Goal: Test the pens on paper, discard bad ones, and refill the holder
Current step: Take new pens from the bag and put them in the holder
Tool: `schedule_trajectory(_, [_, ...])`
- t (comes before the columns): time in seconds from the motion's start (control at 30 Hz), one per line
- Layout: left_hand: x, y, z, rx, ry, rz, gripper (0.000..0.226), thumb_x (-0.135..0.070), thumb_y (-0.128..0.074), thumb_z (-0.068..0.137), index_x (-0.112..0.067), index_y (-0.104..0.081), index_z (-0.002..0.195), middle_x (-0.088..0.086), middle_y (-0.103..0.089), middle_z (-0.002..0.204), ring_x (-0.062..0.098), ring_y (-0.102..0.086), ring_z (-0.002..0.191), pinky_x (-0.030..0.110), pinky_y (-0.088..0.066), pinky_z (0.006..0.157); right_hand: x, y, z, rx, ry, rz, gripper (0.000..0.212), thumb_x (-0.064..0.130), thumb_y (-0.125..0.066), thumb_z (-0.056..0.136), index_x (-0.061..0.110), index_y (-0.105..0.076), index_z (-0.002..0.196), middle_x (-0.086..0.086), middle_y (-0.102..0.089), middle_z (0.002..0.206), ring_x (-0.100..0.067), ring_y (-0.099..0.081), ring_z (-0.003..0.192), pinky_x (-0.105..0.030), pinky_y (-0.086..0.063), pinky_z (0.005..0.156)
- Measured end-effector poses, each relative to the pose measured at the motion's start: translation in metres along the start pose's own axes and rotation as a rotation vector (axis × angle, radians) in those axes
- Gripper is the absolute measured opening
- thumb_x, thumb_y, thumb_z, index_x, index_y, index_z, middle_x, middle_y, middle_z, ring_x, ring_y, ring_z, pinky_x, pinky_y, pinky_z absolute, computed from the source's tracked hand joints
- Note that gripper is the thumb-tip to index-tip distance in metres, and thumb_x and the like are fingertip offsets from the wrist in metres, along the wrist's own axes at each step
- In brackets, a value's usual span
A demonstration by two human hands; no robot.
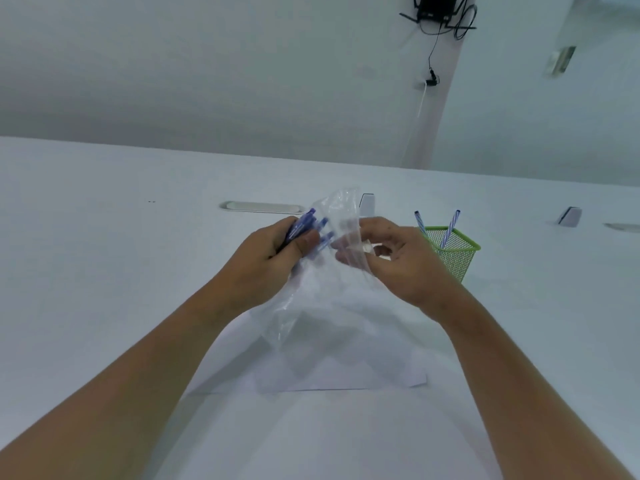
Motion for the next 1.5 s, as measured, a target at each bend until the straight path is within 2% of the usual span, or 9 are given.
schedule_trajectory(0.07, [0.002, 0.000, -0.001, -0.013, 0.046, -0.053, 0.044, -0.050, -0.048, 0.105, -0.013, -0.062, 0.086, 0.002, -0.058, 0.066, 0.008, -0.047, 0.058, 0.020, -0.039, 0.058, -0.004, -0.005, -0.002, 0.032, -0.046, -0.009, 0.030, 0.004, -0.071, 0.098, 0.031, -0.084, 0.105, -0.009, -0.081, 0.099, -0.038, -0.075, 0.090, -0.051, -0.061, 0.090])
schedule_trajectory(0.17, [0.008, -0.004, -0.003, 0.018, 0.107, -0.097, 0.045, -0.052, -0.047, 0.104, -0.015, -0.063, 0.082, 0.005, -0.059, 0.065, 0.009, -0.050, 0.059, 0.023, -0.041, 0.060, -0.010, 0.001, -0.002, -0.026, -0.114, -0.010, 0.037, -0.004, -0.057, 0.100, 0.020, -0.083, 0.110, 0.011, -0.076, 0.082, -0.014, -0.062, 0.068, -0.025, -0.049, 0.067])
schedule_trajectory(0.23, [0.011, -0.009, -0.004, 0.064, 0.114, -0.101, 0.041, -0.049, -0.054, 0.103, -0.014, -0.064, 0.084, 0.010, -0.061, 0.065, 0.014, -0.052, 0.059, 0.024, -0.043, 0.059, -0.010, 0.002, -0.002, -0.037, -0.135, -0.013, 0.039, -0.001, -0.053, 0.102, 0.021, -0.083, 0.111, -0.001, -0.077, 0.097, -0.015, -0.061, 0.075, -0.024, -0.043, 0.071])
schedule_trajectory(0.5, [0.009, -0.010, -0.001, 0.024, 0.048, -0.052, 0.021, -0.036, -0.073, 0.095, -0.029, -0.063, 0.077, -0.008, -0.050, 0.057, 0.007, -0.041, 0.052, 0.013, -0.036, 0.053, -0.010, -0.006, -0.006, -0.007, -0.173, 0.167, 0.020, 0.036, -0.079, 0.094, 0.019, -0.085, 0.102, -0.004, -0.080, 0.087, -0.007, -0.063, 0.079, -0.022, -0.046, 0.072])
schedule_trajectory(0.6, [0.010, -0.011, -0.002, -0.002, 0.042, -0.016, 0.030, -0.035, -0.073, 0.095, -0.036, -0.059, 0.068, -0.013, -0.050, 0.054, 0.007, -0.042, 0.050, 0.014, -0.036, 0.053, -0.015, -0.011, -0.006, 0.012, -0.194, 0.188, 0.020, 0.037, -0.083, 0.090, 0.018, -0.085, 0.096, -0.013, -0.078, 0.087, -0.012, -0.060, 0.080, -0.032, -0.044, 0.074])
schedule_trajectory(0.93, [0.000, -0.005, -0.007, -0.205, -0.063, 0.064, 0.043, -0.038, -0.062, 0.100, -0.006, -0.047, 0.077, -0.005, -0.036, 0.060, 0.011, -0.030, 0.054, 0.021, -0.027, 0.051, -0.018, -0.018, -0.007, 0.049, -0.223, 0.227, 0.013, 0.030, -0.074, 0.098, 0.020, -0.079, 0.093, 0.014, -0.065, 0.069, -0.012, -0.049, 0.069, -0.026, -0.037, 0.065])
schedule_trajectory(1.2, [-0.001, -0.010, -0.007, -0.149, -0.076, 0.144, 0.025, -0.025, -0.063, 0.102, -0.018, -0.052, 0.081, -0.010, -0.048, 0.058, 0.010, -0.042, 0.054, 0.018, -0.035, 0.052, -0.020, -0.021, -0.009, 0.031, -0.286, 0.180, 0.016, 0.028, -0.080, 0.094, 0.012, -0.080, 0.098, 0.005, -0.068, 0.076, -0.010, -0.053, 0.070, -0.031, -0.043, 0.071])
schedule_trajectory(1.33, [-0.001, -0.008, -0.008, -0.161, -0.109, 0.179, 0.019, -0.015, -0.069, 0.096, -0.026, -0.056, 0.089, -0.015, -0.055, 0.062, 0.004, -0.050, 0.059, 0.013, -0.038, 0.056, -0.018, -0.026, -0.012, 0.109, -0.307, 0.124, 0.033, 0.049, -0.078, 0.090, 0.017, -0.082, 0.100, -0.008, -0.069, 0.081, -0.011, -0.051, 0.072, -0.031, -0.042, 0.071])
schedule_trajectory(1.5, [-0.003, -0.003, -0.008, -0.231, -0.143, 0.163, 0.032, -0.030, -0.072, 0.096, -0.027, -0.048, 0.074, -0.011, -0.046, 0.056, 0.012, -0.039, 0.054, 0.017, -0.030, 0.051, -0.012, -0.024, -0.011, 0.071, -0.279, 0.215, 0.028, 0.046, -0.076, 0.093, 0.019, -0.083, 0.100, -0.010, -0.072, 0.085, -0.013, -0.055, 0.079, -0.033, -0.044, 0.078])
Point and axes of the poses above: each hand's wrist, its own z-axis towards the middle knuckle, its own y-axis out of the back of the hand, x = y × z, the point moved 7 cm from there along z, towards the middle knuckle
